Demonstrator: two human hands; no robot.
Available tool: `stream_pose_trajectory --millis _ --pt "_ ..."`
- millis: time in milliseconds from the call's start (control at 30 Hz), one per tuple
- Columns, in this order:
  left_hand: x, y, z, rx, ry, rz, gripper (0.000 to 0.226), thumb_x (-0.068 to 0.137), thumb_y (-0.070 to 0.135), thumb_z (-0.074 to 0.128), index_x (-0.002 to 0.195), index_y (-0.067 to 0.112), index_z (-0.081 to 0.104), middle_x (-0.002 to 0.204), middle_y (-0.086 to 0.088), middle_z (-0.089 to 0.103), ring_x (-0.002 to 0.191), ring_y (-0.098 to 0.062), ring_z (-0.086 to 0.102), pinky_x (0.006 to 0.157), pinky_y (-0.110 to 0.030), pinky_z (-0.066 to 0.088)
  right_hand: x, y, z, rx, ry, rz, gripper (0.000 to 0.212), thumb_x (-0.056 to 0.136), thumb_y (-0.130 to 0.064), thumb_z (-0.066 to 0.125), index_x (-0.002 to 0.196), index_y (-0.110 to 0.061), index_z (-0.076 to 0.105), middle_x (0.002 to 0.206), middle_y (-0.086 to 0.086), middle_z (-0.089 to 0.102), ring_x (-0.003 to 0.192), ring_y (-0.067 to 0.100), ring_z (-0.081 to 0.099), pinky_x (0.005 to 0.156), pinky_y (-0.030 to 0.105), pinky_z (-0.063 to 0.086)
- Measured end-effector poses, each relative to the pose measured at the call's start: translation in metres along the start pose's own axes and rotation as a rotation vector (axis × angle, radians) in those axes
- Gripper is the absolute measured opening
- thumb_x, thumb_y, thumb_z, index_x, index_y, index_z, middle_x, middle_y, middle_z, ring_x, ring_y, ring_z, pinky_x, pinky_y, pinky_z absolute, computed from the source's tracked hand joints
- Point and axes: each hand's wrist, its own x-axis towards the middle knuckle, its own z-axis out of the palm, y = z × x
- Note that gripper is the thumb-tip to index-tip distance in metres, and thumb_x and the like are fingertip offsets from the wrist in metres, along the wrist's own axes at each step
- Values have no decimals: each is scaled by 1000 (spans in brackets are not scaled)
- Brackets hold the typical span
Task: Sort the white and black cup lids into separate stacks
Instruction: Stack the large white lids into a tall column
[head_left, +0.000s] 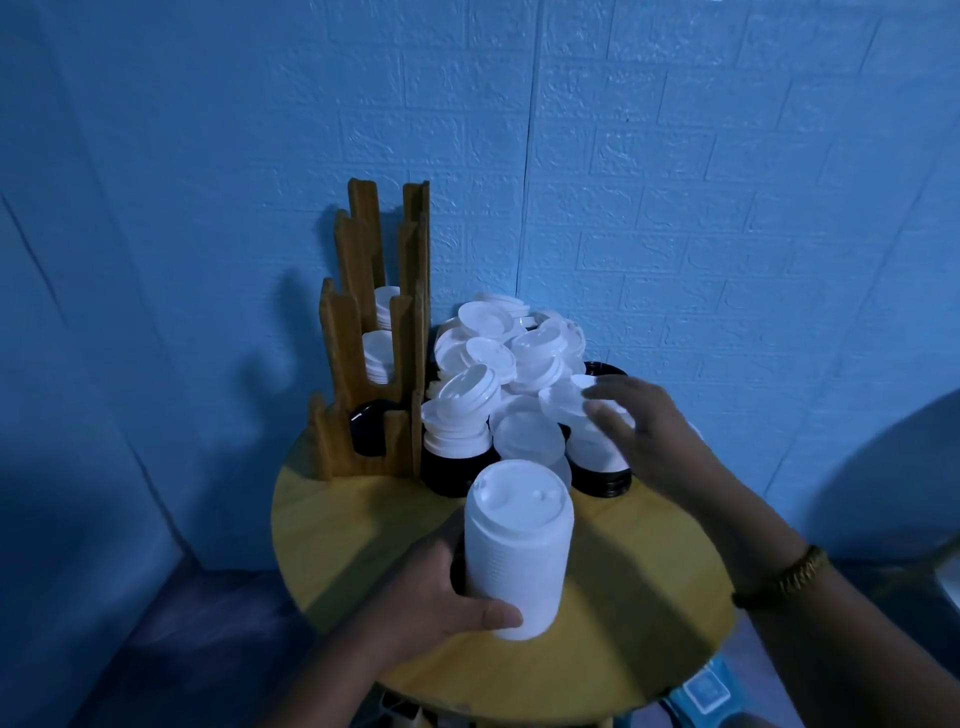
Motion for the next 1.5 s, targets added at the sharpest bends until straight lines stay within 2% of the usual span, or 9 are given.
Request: stream_pose_trajectory --millis 233,367,467,633,733,833,967,1200,1500 --pt "2 -2 -1 -1 6 16 84 64 44 93 132 56 46 123 38 61 115 10 59 101 -29 52 37 41 8 -379 -119 75 50 98 -56 30 63 -20 34 65 -3 44 71 15 45 74 36 31" --pt "1 -5 0 0 8 32 85 65 44 94 134 56 46 127 35 61 118 9 58 101 -30 51 28 34 6 -183 18 -19 17 99 -28 56 90 -26 71 94 -16 67 95 9 58 82 33 42" --pt "2 -7 0 14 12 39 83 66 45 94 132 55 46 124 38 61 116 11 58 97 -24 51 5 11 -7 167 241 68 13 93 -14 67 100 -24 70 96 -17 68 87 1 58 75 12 42" --pt "1 -7 -1 14 7 35 79 66 42 95 129 56 47 121 44 58 113 15 57 89 -16 48 -61 -4 -7 767 144 550 15 96 -6 61 107 -15 56 77 9 57 64 19 53 63 36 49" --pt "1 -5 0 -13 -1 39 80 65 43 93 128 55 46 119 47 56 112 18 55 84 -9 46 -91 11 8 463 -76 764 15 99 -16 58 113 -20 55 91 11 65 74 24 61 76 47 55" --pt "-1 -2 -1 -34 -12 31 79 62 47 92 126 54 46 115 49 57 110 19 55 83 -7 46 -100 15 15 9 -137 669 25 99 -34 55 122 -25 51 94 -1 65 80 16 63 71 34 51" --pt "0 -4 1 -59 -13 44 91 58 56 95 136 50 47 130 32 62 121 6 58 101 -29 50 -97 12 16 -338 -177 539 40 101 -42 48 136 -24 47 131 2 55 112 22 57 85 34 48" --pt "0 -5 1 -40 1 52 90 60 52 95 137 51 47 130 29 63 122 3 59 102 -30 50 -83 6 18 -319 -597 192 69 96 -34 60 155 -31 24 161 -14 14 149 10 15 117 26 20" --pt "-1 -4 1 -23 11 74 88 62 54 94 136 52 47 129 30 63 121 5 59 104 -37 51 -85 13 8 -214 -266 227 74 74 -67 67 140 -41 45 137 -11 44 131 17 42 101 30 39"
